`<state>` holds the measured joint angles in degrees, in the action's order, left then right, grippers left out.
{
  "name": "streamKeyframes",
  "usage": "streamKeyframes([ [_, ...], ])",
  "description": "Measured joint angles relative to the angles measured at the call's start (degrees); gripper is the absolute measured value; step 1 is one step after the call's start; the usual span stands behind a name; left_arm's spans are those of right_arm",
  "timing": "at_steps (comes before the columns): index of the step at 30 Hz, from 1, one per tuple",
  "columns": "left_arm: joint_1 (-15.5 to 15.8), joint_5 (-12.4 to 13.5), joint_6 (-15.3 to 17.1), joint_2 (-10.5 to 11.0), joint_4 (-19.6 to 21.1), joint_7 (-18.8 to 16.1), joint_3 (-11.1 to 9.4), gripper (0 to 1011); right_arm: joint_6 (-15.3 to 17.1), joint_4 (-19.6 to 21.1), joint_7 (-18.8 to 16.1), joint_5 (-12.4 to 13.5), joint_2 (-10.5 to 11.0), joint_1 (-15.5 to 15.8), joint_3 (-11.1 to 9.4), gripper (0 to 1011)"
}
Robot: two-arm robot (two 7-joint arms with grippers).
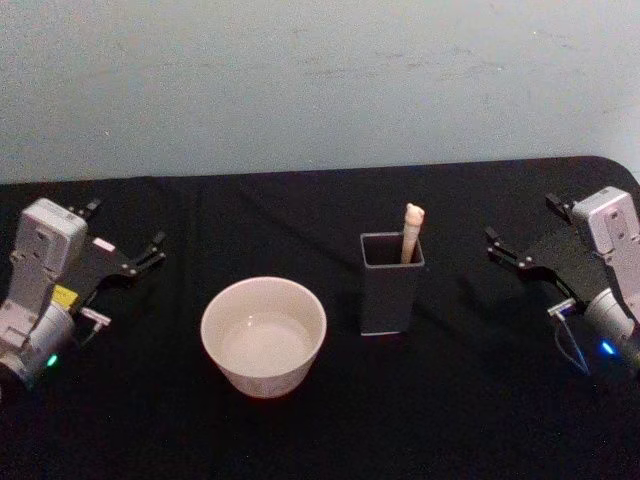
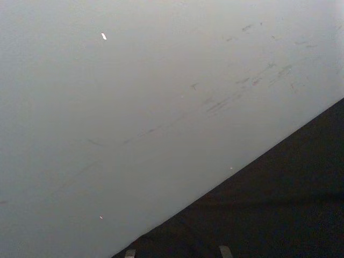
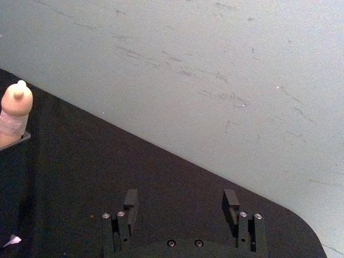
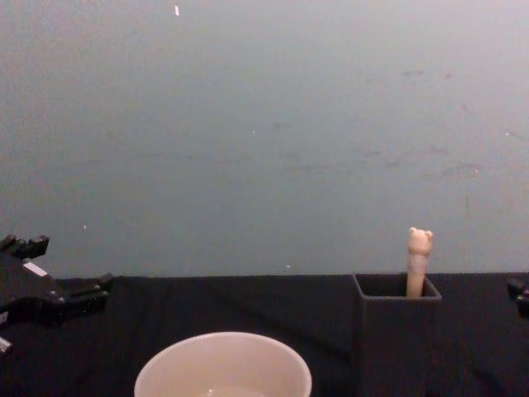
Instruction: Pick up the stirring spoon with one hand, stir inside the cup, then place it back in its original position.
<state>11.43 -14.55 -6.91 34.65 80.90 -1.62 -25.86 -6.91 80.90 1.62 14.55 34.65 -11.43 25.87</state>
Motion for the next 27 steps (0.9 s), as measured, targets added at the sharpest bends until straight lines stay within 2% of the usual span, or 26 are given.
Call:
streamKeyframes([
  [27,0.0,0.0,0.0,0.0,0.0,0.0,0.0,1002,0.0,0.0,0.0,0.0,0.0,0.0,0.0,1002],
])
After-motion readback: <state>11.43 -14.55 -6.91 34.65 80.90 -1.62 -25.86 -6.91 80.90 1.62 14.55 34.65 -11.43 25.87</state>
